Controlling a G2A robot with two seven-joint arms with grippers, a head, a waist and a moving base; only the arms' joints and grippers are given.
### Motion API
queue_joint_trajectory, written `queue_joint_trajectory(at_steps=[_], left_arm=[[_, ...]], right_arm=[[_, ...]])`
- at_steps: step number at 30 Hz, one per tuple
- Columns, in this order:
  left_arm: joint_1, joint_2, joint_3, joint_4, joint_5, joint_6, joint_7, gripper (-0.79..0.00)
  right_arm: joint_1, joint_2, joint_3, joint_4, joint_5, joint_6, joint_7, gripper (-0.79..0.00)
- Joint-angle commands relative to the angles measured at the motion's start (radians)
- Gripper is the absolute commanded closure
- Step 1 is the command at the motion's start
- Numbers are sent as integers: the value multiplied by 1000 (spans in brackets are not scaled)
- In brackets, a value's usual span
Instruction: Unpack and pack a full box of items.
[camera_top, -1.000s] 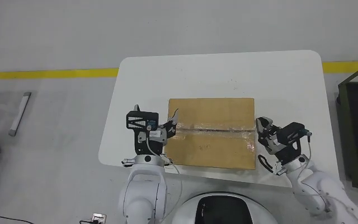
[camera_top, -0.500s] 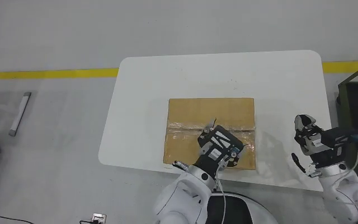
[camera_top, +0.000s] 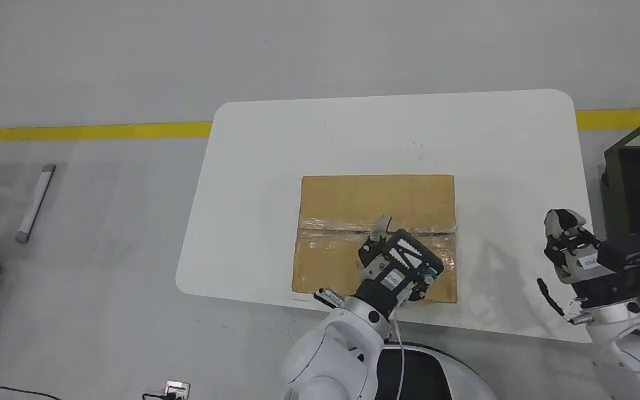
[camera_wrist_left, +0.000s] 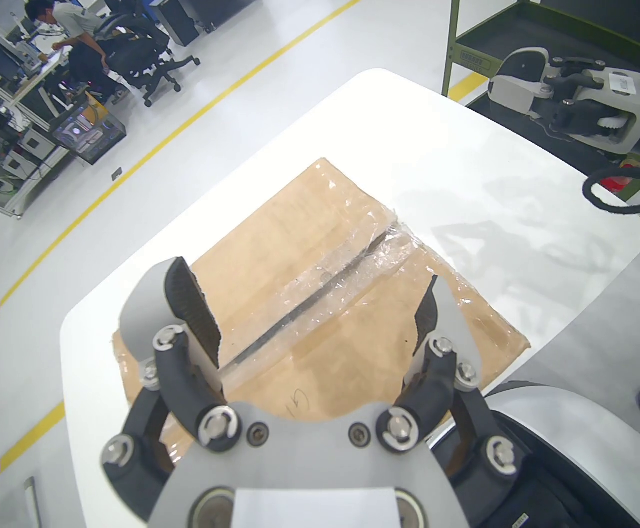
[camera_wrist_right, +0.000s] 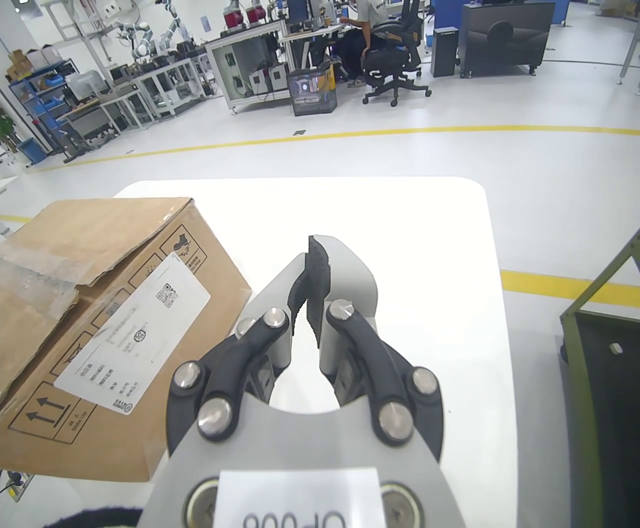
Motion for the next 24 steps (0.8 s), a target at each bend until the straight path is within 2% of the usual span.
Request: queue_joint_trajectory(at_steps=[1,9,12,16,17,20,24], left_arm=[[-16,-1,18,19,4,-15,10,-785],[-88,-16,101,120,59,0,-27,-785],[-110,-16,110,137,131,-11,-54,-680],[-119,-16,114,149,191,-18,-74,-606],[-122,-16,114,153,211,-20,-76,-539],[-126,-15,121,163,252,-31,-75,-425],[-134,-15,132,171,306,-53,-80,-443]], right_arm=[[-3,0,5,-1,-5,-2,0,0],[-13,-3,11,3,-7,-8,-8,0],[-15,-5,11,2,-7,-9,-9,0],[-13,-6,10,3,-7,-11,-12,0],[-11,-7,10,2,-7,-11,-11,0],[-7,-7,9,2,-6,-12,-7,0],[-2,-9,8,4,-5,-15,-5,0]])
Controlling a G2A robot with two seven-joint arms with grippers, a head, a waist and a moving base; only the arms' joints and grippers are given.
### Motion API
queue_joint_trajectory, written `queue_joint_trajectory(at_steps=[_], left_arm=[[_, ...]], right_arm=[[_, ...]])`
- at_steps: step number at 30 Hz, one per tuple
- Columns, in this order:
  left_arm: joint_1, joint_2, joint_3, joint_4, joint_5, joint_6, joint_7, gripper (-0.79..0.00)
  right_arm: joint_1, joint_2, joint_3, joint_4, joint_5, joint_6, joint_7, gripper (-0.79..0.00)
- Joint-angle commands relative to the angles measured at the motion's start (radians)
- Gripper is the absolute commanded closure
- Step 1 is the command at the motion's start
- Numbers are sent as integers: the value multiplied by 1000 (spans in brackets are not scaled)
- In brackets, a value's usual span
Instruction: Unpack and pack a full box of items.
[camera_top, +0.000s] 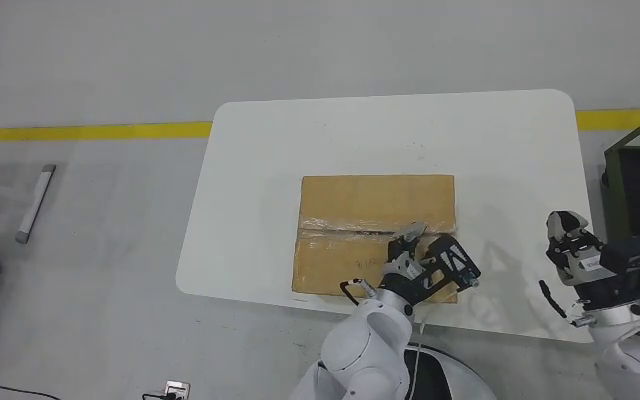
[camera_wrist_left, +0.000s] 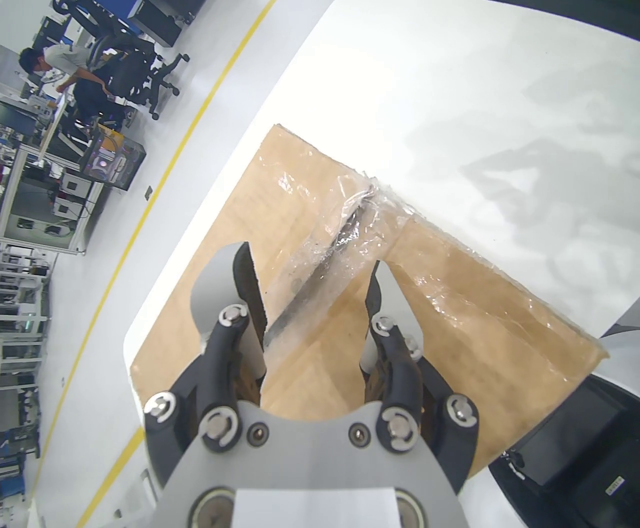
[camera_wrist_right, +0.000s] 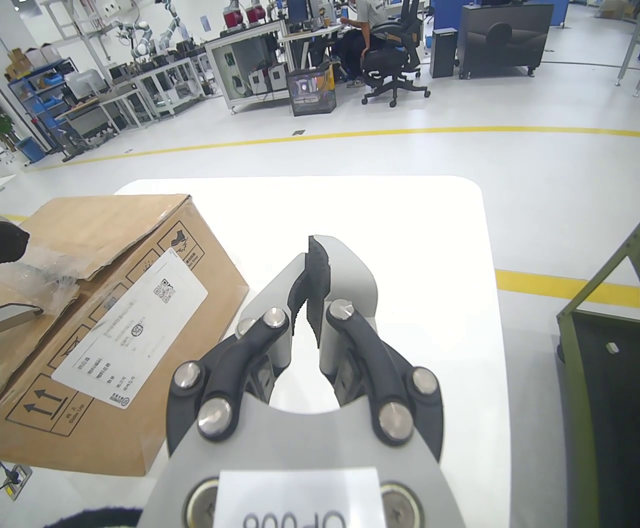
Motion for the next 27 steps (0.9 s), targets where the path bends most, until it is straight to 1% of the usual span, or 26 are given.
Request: queue_joint_trajectory(at_steps=[1,2,3,5,7,8,9,11,15,22,27], left_arm=[[-1,1,6,2,31,-8,3,-459],[0,1,7,2,39,-9,7,-453],[1,1,7,3,49,-9,11,-409],[2,2,7,8,71,-11,19,-382],[5,2,6,9,83,-9,30,-305],[6,2,5,10,88,-8,35,-243],[8,3,3,11,95,-6,40,-65],[11,3,0,13,106,0,50,0],[16,3,-10,17,125,12,68,0],[28,3,-50,-3,128,72,94,0],[41,4,-73,-31,118,42,92,0]], right_arm=[[2,-1,-1,2,1,-1,1,0],[3,-1,-1,2,2,-1,2,0],[4,-1,-2,3,2,-3,3,0],[5,-2,-3,4,2,-4,6,0],[7,-2,-4,4,3,-5,6,0],[8,-3,-5,4,3,-4,7,0],[9,-3,-5,4,2,-4,7,0],[11,-4,-8,2,3,-4,9,0],[16,-5,-10,3,1,-6,13,0],[30,-6,-17,-6,2,-10,24,0],[38,-7,-25,-9,-9,-13,30,0]])
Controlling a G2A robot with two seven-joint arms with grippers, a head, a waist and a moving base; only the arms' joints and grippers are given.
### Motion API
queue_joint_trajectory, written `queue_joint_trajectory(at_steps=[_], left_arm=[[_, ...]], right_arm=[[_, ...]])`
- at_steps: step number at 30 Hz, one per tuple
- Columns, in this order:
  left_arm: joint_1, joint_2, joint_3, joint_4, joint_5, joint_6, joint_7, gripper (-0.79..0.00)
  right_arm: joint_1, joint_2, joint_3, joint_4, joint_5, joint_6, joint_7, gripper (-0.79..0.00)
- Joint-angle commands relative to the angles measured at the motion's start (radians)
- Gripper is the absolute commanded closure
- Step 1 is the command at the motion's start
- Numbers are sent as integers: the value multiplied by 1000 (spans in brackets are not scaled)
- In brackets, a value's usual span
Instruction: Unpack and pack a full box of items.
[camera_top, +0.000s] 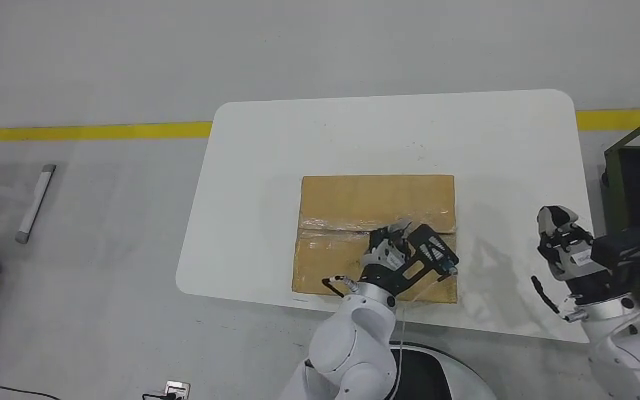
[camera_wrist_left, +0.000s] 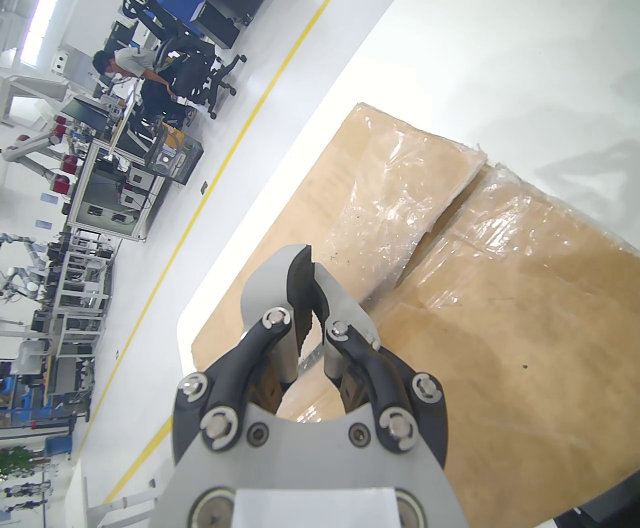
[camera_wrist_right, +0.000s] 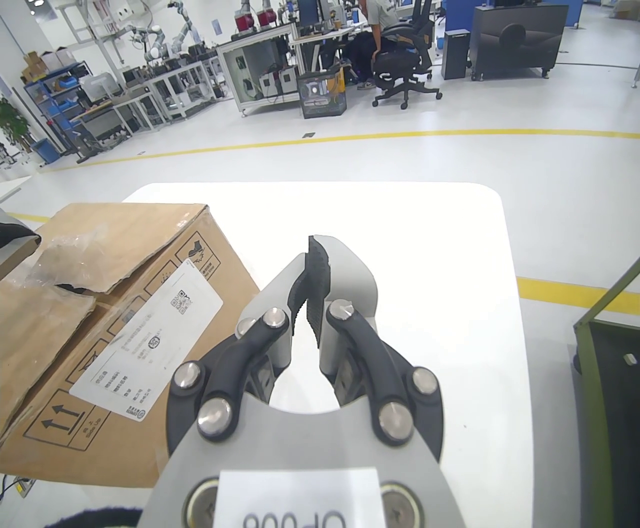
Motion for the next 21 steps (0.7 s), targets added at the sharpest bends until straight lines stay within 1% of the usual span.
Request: queue_joint_trajectory(at_steps=[1,2,4,6,7,11,15,18,20,21], left_arm=[[6,-1,-1,-13,-12,-10,-3,-126],[8,-2,0,-19,-23,-13,-8,-286],[7,-5,8,-29,-36,-19,-14,-468],[1,-7,18,-29,-35,-26,-19,-606],[-1,-8,22,-27,-36,-28,-21,-714],[-16,-14,34,-8,-44,-39,-25,-785],[-49,-20,55,27,-25,-67,-36,-785],[-77,-26,68,58,8,-71,-50,-785],[-96,-31,72,81,25,-67,-62,-723],[-106,-33,75,91,37,-69,-66,-674]], right_arm=[[1,0,0,1,-3,-1,0,0],[2,0,0,1,-4,-2,1,0],[4,-1,3,7,-4,-3,1,0],[5,-1,7,11,-2,-5,3,0],[6,-1,8,12,-1,-5,4,0],[8,-1,12,13,-1,-4,6,0],[8,-2,16,12,3,-5,5,0],[7,-3,23,13,7,-4,3,0],[5,-3,28,13,13,-3,2,0],[5,-3,29,12,14,-3,2,0]])
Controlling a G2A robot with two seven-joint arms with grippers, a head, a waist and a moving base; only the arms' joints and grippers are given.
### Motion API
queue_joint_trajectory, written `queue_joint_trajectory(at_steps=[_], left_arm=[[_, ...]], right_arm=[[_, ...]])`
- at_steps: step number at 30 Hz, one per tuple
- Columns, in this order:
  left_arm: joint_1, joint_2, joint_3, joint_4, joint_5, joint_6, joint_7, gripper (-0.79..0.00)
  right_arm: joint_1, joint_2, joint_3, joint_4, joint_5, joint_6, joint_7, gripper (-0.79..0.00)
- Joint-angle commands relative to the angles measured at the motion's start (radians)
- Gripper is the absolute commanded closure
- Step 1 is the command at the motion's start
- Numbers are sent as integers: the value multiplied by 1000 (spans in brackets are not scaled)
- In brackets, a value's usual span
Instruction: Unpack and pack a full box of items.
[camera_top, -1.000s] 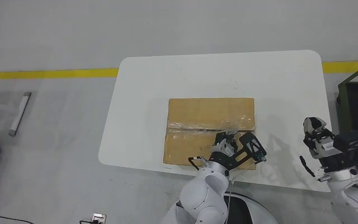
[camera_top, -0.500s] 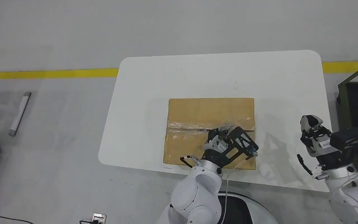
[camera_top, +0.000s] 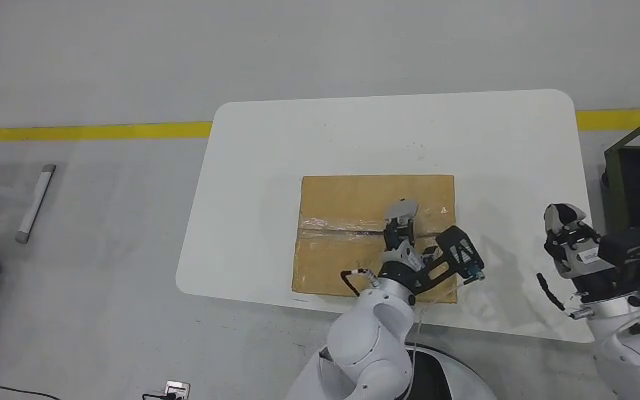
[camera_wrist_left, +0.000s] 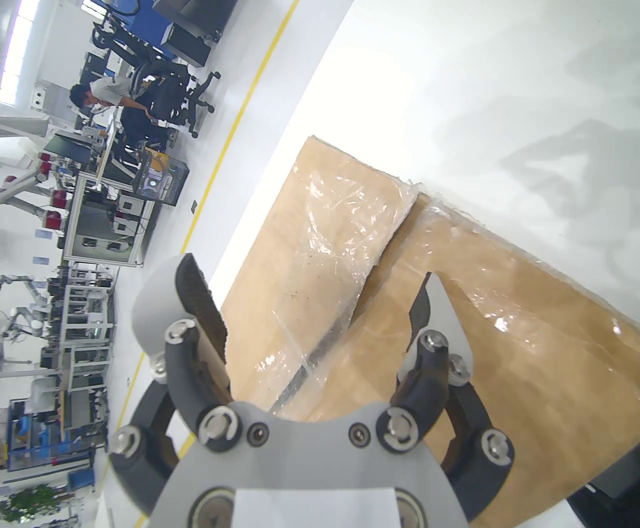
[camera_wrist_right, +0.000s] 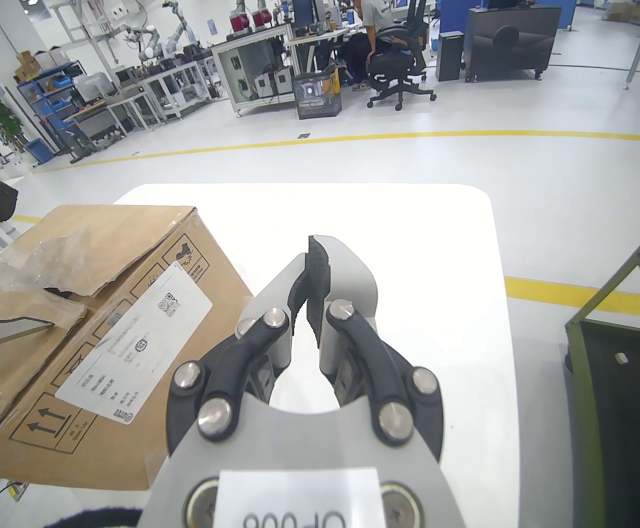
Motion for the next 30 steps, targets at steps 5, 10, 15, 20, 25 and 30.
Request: queue_joint_trajectory(at_steps=[5,10,15,20,25,30], left_arm=[[-38,-11,2,47,34,4,-18,-502],[-45,-17,-5,47,47,15,-24,-342],[-35,-19,-11,52,64,14,-17,-314],[-32,-22,-17,51,76,13,-12,-299],[-28,-25,-26,48,84,14,-7,-215],[-19,-27,-30,29,98,20,-1,-172]], right_arm=[[-3,-2,4,-3,10,5,-2,0],[-8,-4,5,-4,15,7,-5,0],[-10,-5,1,-4,13,7,-5,0],[-10,-7,0,-3,11,4,-4,0],[-12,-8,-3,-7,10,4,-3,0],[-14,-9,-7,-11,6,2,-6,0]])
